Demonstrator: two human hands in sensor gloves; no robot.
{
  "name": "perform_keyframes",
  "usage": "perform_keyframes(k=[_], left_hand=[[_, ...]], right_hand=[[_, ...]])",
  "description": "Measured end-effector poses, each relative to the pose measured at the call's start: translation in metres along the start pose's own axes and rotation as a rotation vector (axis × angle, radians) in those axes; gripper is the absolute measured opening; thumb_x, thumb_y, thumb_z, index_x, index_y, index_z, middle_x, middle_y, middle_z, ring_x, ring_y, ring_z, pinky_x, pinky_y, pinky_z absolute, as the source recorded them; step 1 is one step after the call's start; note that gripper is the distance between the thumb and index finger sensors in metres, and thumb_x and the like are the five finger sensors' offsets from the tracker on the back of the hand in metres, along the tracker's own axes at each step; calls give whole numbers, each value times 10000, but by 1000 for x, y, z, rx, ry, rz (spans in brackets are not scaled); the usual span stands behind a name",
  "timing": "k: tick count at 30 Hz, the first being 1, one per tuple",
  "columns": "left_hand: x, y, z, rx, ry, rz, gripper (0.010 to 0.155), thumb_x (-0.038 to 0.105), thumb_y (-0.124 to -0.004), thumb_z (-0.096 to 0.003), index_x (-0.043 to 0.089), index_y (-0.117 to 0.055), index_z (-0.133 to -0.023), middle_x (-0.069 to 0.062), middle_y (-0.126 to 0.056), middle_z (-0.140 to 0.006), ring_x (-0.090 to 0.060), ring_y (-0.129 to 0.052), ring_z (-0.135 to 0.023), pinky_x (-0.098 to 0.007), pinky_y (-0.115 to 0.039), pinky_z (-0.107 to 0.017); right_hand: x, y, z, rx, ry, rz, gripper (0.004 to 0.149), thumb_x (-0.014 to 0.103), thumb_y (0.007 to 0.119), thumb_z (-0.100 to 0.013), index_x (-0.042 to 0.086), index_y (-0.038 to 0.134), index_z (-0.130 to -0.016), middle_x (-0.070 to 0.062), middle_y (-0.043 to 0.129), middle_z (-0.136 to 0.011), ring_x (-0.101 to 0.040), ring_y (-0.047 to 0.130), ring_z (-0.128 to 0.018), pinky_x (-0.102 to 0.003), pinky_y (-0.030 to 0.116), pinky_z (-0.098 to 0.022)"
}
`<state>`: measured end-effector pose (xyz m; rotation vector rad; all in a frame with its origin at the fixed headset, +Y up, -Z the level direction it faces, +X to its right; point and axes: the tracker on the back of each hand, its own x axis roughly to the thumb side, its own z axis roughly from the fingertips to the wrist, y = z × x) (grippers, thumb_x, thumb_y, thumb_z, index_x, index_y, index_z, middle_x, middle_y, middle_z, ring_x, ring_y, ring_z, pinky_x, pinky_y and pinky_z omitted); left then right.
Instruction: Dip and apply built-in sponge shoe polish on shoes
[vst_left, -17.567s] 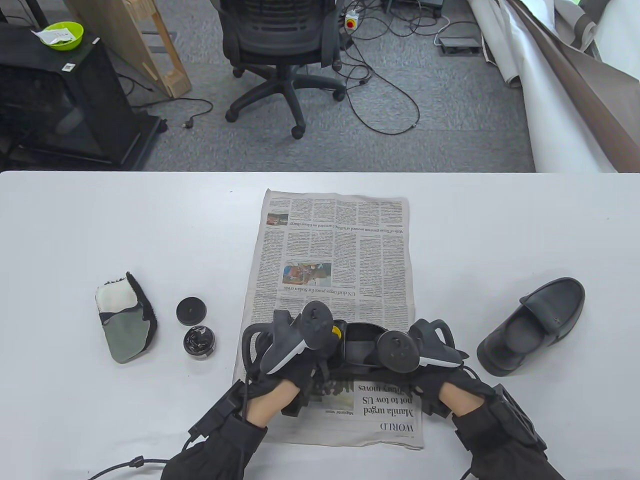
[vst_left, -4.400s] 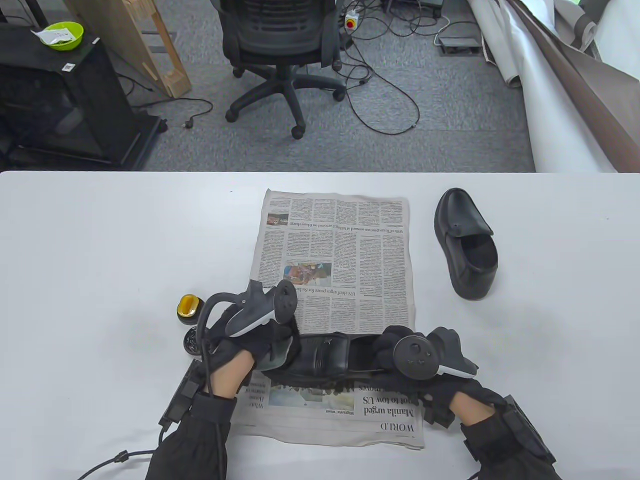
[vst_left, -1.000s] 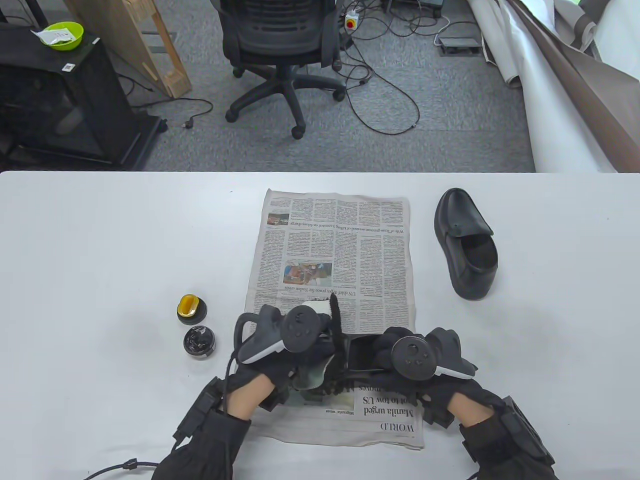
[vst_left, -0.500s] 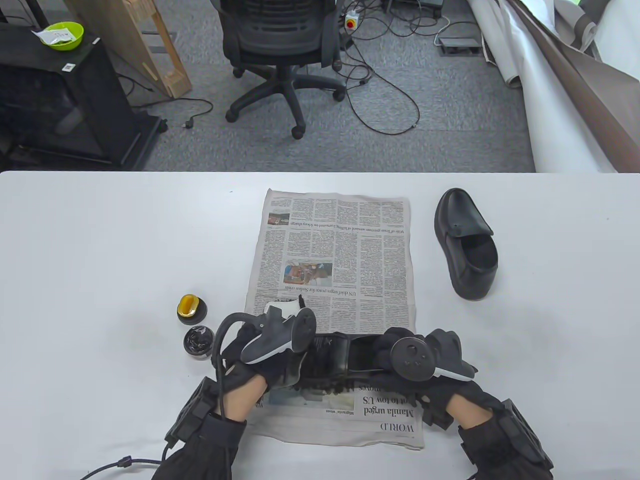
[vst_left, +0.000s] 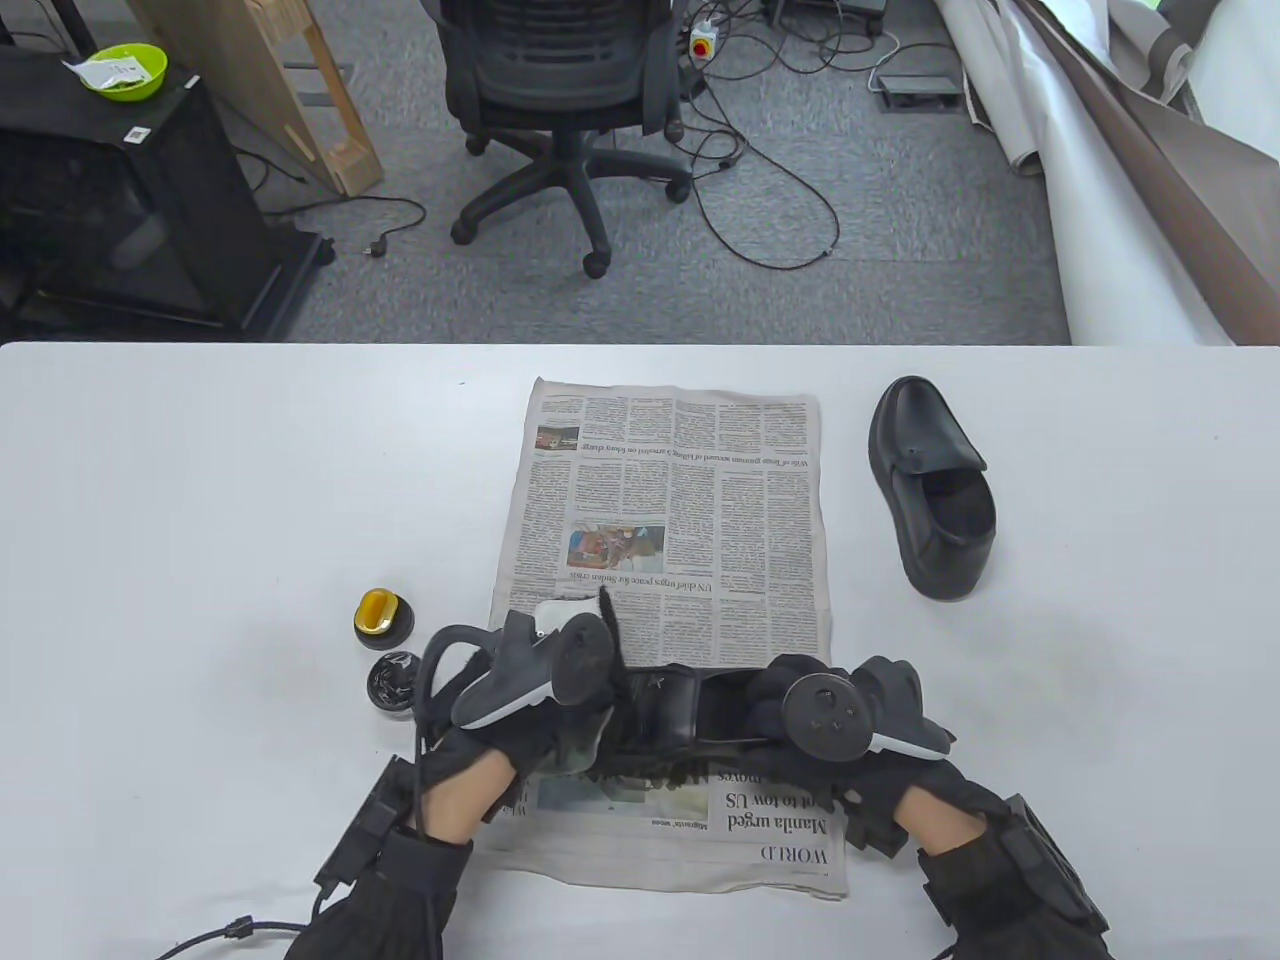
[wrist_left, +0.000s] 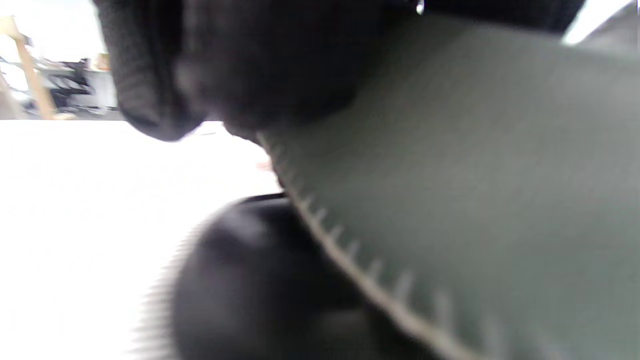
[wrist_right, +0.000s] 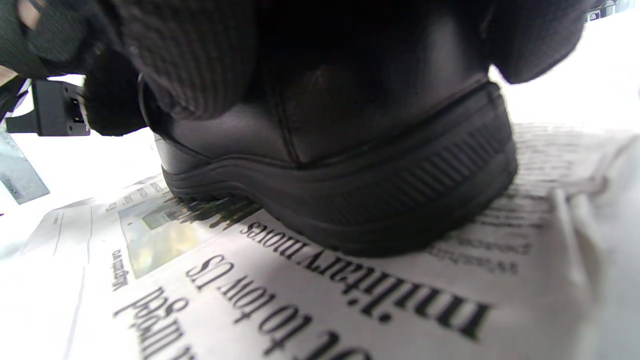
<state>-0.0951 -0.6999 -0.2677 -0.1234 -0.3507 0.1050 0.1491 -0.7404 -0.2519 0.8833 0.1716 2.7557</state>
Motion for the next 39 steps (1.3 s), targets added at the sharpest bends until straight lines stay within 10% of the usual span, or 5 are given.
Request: perform_keyframes(k=[8, 27, 39], left_hand=[[35, -5, 0, 17, -30, -93, 622, 540, -857, -374, 265, -746, -921, 48, -1006, -514, -35, -1001, -102, -367, -934, -406], [-45, 3, 5, -208, 198, -300, 617, 530, -876, -380, 273, -746, -925, 42, -1003, -533, -44, -1006, -125, -375, -924, -426], [36, -2, 13, 2, -95, -26, 705, 549, -877, -360, 287, -661, -978, 53, -1000, -531, -38, -1006, -122, -367, -928, -422]], right_hand=[[0, 0, 0, -1, 2, 5, 393, 553, 818, -328, 308, 903, -624, 29, 749, -898, -454, 741, -926, -572, 706, -641], [0, 0, 0, 0, 2, 6, 393, 553, 817, -327, 310, 902, -625, 29, 749, -899, -453, 740, -927, -572, 706, -642], [0, 0, 0, 1, 2, 2, 395, 553, 818, -328, 305, 902, -625, 29, 748, -898, -452, 741, -925, -571, 705, -642]])
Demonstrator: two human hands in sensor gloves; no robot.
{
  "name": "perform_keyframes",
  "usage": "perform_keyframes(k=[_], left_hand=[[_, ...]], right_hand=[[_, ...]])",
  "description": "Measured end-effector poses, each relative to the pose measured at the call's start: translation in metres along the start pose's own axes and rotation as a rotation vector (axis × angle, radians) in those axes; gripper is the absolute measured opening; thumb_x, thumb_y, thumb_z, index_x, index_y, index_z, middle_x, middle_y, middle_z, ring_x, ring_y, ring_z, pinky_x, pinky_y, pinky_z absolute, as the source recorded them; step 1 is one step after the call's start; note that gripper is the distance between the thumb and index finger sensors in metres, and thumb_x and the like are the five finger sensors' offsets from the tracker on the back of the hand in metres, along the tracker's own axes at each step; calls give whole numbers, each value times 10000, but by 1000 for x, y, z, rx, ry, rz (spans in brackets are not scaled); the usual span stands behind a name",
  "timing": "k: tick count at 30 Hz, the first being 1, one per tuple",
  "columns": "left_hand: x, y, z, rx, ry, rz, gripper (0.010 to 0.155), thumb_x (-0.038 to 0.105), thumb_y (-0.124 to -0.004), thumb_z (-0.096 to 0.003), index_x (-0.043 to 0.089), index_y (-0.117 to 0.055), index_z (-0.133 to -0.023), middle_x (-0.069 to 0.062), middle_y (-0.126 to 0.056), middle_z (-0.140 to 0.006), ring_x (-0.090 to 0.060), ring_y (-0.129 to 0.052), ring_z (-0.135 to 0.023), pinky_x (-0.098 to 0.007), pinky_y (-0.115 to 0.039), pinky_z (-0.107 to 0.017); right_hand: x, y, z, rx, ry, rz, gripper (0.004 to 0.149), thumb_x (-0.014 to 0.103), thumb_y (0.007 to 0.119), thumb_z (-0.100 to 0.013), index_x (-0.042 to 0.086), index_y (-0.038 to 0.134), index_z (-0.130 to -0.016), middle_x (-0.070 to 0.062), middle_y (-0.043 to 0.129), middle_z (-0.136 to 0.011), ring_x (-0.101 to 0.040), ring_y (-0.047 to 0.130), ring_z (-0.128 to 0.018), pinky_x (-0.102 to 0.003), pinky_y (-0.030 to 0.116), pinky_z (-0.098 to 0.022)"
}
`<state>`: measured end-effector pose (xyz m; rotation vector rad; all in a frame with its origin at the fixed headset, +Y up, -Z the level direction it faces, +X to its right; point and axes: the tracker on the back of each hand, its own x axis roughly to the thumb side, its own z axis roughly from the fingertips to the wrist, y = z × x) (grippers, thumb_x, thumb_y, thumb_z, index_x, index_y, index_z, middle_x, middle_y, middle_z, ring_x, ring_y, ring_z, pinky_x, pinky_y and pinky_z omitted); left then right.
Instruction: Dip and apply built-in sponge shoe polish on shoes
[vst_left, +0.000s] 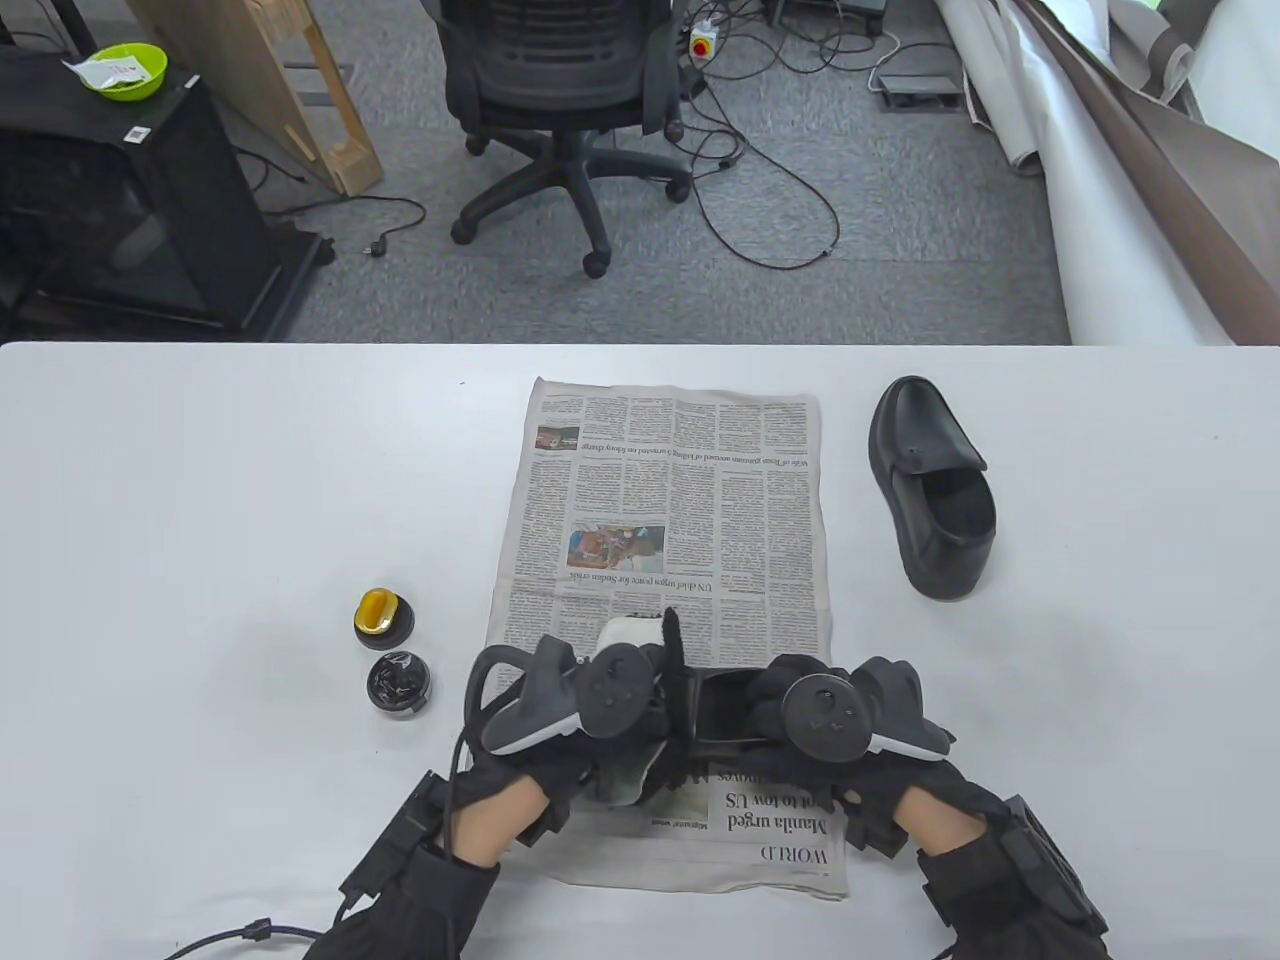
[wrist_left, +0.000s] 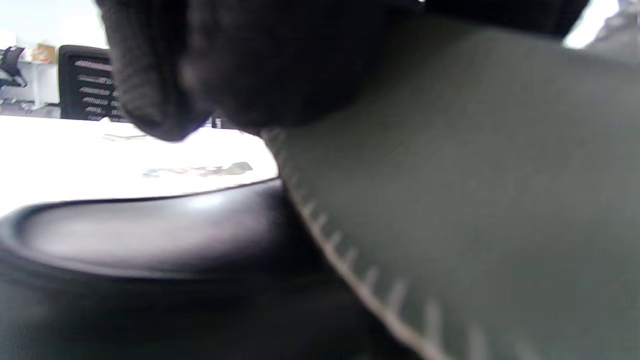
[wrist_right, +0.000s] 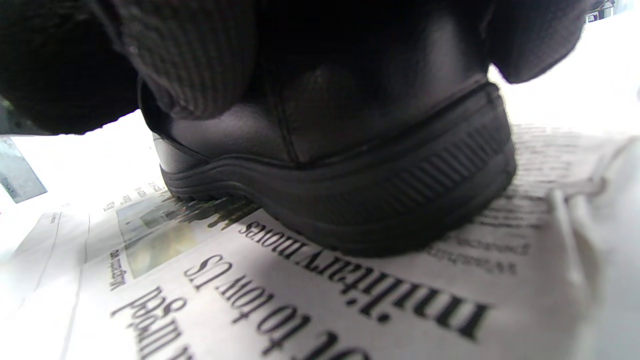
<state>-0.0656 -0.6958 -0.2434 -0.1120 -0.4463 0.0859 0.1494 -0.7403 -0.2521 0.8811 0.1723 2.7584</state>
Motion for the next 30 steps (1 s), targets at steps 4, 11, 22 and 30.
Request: perform_keyframes(k=[4, 11, 22, 30], left_hand=[[6, -5, 0, -27, 25, -76, 709, 544, -854, -368, 275, -639, -987, 56, -998, -532, -32, -1005, -122, -365, -929, -421], [-18, -6, -1, -162, 106, -182, 705, 539, -865, -365, 260, -663, -981, 52, -999, -533, -37, -1005, -123, -370, -927, -424], [-64, -3, 2, -309, 192, -234, 704, 539, -880, -354, 286, -668, -976, 57, -995, -549, -48, -1012, -149, -375, -918, -449], [-53, 10, 8, -129, 75, -114, 699, 525, -907, -361, 268, -679, -971, 60, -1000, -533, -39, -1009, -131, -366, -925, -430]], right_hand=[[1, 0, 0, -2, 1, 6, 394, 553, 818, -328, 308, 902, -625, 29, 748, -899, -452, 740, -927, -571, 705, -643], [1, 0, 0, -1, 2, 4, 393, 554, 818, -327, 309, 902, -624, 31, 748, -899, -452, 740, -927, -572, 705, -642], [1, 0, 0, 0, 2, 4, 394, 554, 819, -326, 310, 902, -624, 30, 749, -898, -452, 740, -927, -571, 705, -642], [1, 0, 0, 0, 0, 5, 392, 553, 819, -327, 309, 903, -623, 30, 750, -898, -452, 740, -927, -572, 705, -642]])
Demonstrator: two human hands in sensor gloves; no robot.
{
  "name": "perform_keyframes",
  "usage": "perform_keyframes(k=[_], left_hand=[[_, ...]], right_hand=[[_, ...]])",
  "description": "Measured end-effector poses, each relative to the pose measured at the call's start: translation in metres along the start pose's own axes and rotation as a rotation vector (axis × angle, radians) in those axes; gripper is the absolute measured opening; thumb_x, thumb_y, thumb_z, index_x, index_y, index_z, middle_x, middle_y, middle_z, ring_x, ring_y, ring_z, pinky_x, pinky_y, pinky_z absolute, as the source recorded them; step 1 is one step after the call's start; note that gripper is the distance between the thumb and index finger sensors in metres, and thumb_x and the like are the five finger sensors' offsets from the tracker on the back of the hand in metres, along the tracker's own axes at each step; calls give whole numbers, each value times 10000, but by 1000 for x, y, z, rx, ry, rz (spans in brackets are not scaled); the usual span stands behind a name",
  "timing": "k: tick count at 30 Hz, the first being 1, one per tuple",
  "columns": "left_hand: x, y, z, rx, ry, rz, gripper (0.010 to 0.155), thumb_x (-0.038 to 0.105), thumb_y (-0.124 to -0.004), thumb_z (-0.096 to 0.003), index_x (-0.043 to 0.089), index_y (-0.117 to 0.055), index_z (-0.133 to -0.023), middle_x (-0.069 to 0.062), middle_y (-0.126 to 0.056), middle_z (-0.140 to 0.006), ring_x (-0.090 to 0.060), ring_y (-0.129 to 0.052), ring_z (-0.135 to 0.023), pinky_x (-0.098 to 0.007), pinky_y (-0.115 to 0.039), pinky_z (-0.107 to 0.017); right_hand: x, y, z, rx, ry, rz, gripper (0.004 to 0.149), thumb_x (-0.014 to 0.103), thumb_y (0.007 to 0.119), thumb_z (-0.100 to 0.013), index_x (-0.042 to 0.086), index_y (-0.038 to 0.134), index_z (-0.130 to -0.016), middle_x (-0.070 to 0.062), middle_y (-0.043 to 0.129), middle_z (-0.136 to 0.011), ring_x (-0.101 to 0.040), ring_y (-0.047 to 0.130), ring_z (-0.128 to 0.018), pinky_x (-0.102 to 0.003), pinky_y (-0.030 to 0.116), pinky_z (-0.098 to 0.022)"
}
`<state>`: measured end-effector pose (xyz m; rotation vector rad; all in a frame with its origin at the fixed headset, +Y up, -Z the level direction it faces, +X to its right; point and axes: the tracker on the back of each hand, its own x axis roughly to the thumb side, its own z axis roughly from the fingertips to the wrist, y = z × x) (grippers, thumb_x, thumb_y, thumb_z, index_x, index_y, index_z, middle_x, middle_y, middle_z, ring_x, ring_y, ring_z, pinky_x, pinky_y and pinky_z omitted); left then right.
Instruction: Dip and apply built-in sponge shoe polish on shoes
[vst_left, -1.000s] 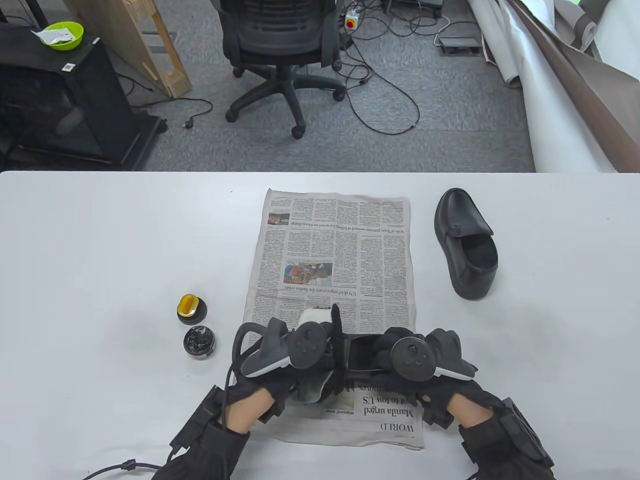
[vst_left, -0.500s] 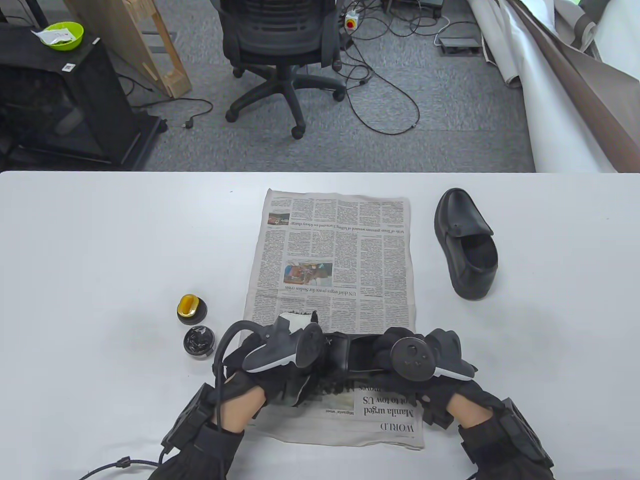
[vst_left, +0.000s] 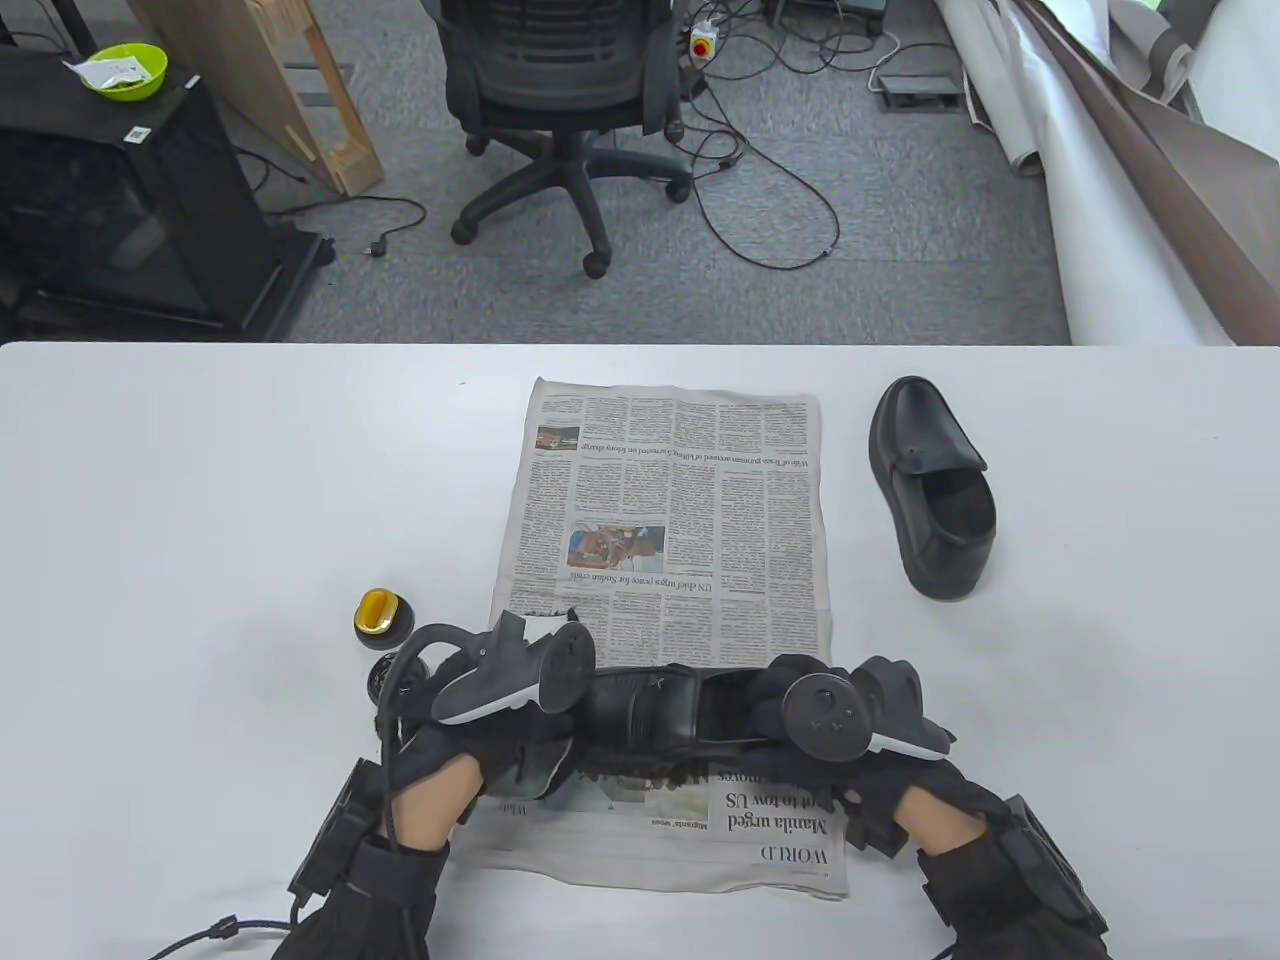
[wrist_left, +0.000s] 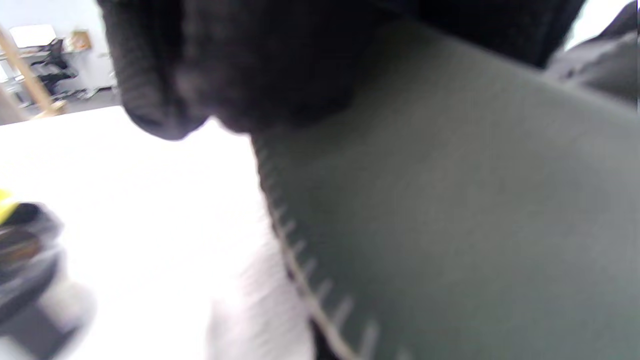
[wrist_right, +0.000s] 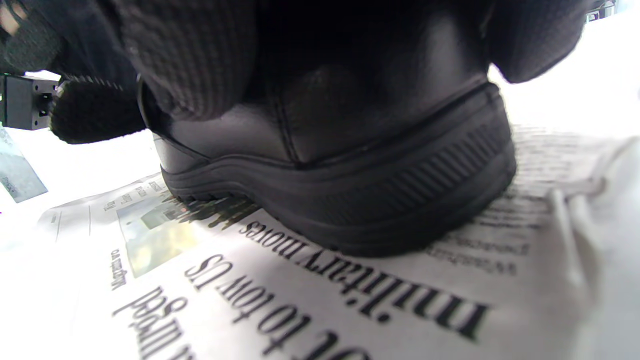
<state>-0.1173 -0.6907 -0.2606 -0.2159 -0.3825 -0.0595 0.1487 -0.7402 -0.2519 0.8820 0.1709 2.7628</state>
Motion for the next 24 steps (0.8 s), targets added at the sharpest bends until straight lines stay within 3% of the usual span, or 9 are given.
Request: perform_keyframes(k=[2, 6, 9, 13, 24], left_hand=[[22, 4, 2, 83, -94, 96, 716, 529, -905, -357, 268, -662, -978, 62, -999, -533, -38, -1007, -130, -364, -925, -428], [54, 2, 5, 169, -138, 119, 754, 546, -899, -348, 250, -637, -990, 65, -998, -529, -28, -1003, -122, -358, -930, -420], [68, -12, 1, 139, -114, 51, 800, 557, -883, -347, 210, -594, -1007, 70, -989, -536, -23, -1003, -123, -357, -932, -414], [74, -12, 2, 100, -88, -46, 835, 558, -873, -348, 157, -567, -1013, 73, -997, -519, -14, -995, -88, -355, -945, -384], [51, -17, -2, -105, -64, -144, 841, 560, -886, -334, 181, -568, -1014, 73, -1004, -526, -20, -1004, -99, -359, -942, -403]], right_hand=[[0, 0, 0, 1, -1, -2, 394, 553, 820, -327, 308, 902, -624, 28, 749, -898, -451, 739, -928, -572, 704, -642], [0, 0, 0, 1, -1, 1, 394, 553, 819, -327, 308, 903, -624, 28, 749, -899, -452, 739, -927, -572, 704, -643], [0, 0, 0, 0, 0, 1, 393, 552, 820, -327, 308, 903, -624, 29, 750, -898, -453, 739, -927, -572, 705, -642], [0, 0, 0, 1, 0, 1, 393, 554, 819, -327, 309, 902, -624, 28, 749, -898, -452, 739, -927, -572, 703, -643], [0, 0, 0, 3, 0, 4, 394, 555, 820, -325, 310, 903, -623, 30, 751, -897, -453, 739, -927, -572, 704, -643]])
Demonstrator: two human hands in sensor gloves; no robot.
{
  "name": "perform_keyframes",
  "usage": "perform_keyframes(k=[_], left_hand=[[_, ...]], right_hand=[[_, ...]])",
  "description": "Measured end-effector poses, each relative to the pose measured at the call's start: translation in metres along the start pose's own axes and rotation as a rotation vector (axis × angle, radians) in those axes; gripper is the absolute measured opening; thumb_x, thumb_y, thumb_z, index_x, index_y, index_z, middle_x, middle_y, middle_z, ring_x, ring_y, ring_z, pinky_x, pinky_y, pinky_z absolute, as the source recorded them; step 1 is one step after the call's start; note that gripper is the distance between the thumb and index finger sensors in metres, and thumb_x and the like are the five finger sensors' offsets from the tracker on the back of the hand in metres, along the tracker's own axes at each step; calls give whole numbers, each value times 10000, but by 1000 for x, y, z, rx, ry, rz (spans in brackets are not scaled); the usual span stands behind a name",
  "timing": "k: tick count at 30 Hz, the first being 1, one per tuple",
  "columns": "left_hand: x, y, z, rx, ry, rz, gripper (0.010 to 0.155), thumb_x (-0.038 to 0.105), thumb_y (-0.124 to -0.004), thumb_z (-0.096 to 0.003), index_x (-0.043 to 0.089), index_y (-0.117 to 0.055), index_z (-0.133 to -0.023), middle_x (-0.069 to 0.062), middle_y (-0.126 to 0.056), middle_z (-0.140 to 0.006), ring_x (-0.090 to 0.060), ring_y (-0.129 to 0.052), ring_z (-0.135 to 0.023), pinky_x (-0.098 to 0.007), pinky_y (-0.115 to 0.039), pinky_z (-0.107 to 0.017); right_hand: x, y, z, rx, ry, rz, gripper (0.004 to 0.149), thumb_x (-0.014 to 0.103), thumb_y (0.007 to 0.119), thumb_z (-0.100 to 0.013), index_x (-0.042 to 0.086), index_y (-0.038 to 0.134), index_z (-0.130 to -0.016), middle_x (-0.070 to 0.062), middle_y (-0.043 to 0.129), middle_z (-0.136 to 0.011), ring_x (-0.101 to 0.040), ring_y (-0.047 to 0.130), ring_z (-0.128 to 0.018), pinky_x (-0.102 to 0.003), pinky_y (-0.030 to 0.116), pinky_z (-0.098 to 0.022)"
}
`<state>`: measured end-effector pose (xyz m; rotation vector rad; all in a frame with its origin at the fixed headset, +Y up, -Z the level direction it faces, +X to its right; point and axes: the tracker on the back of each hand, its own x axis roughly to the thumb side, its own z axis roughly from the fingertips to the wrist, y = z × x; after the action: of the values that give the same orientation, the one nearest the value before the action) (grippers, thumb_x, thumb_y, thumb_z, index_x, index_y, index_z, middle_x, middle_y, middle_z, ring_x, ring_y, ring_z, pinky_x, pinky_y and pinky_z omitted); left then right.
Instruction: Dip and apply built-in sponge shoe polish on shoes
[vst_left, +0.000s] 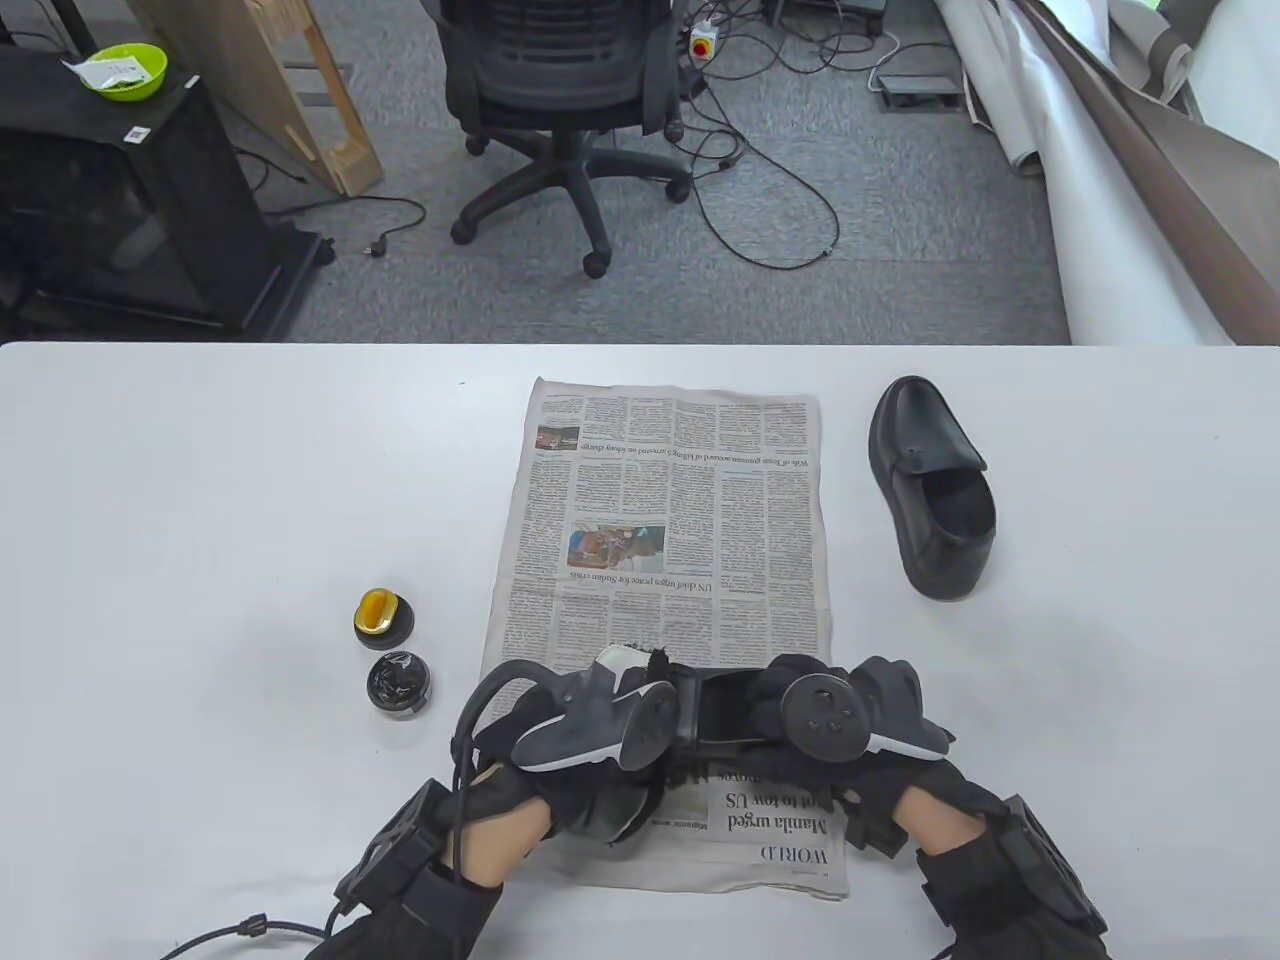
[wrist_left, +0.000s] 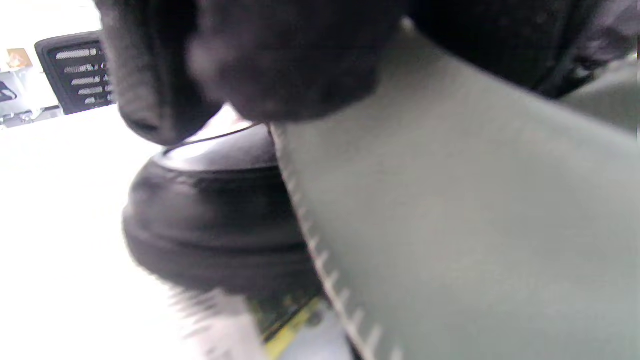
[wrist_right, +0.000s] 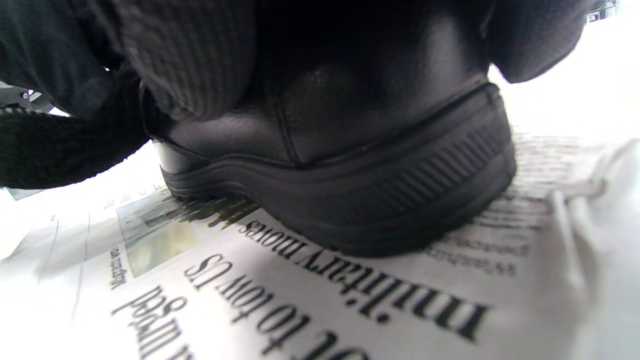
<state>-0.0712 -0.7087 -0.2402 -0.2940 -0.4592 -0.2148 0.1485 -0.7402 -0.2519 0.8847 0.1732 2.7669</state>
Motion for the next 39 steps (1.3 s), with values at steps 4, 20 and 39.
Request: perform_keyframes(k=[4, 20, 39], left_hand=[[-17, -3, 0, -68, 42, -28, 839, 551, -910, -325, 218, -570, -1016, 69, -1001, -529, -28, -1005, -114, -365, -932, -425], [-3, 19, 12, 301, -128, 228, 693, 518, -951, -332, 275, -733, -943, 62, -1030, -479, -27, -1008, -81, -362, -941, -407], [-37, -5, -3, -93, 79, 175, 687, 526, -875, -376, 295, -650, -982, 20, -1011, -520, -55, -998, -111, -392, -917, -420]], right_hand=[[0, 0, 0, 1, -1, -1, 393, 554, 820, -327, 310, 903, -624, 30, 751, -897, -452, 739, -927, -571, 704, -644], [0, -1, 0, 4, -2, 1, 392, 554, 821, -326, 311, 904, -623, 30, 753, -896, -451, 738, -929, -572, 704, -644], [1, -1, 0, 3, -1, 2, 392, 555, 821, -326, 312, 903, -623, 33, 753, -896, -450, 737, -930, -572, 702, -645]])
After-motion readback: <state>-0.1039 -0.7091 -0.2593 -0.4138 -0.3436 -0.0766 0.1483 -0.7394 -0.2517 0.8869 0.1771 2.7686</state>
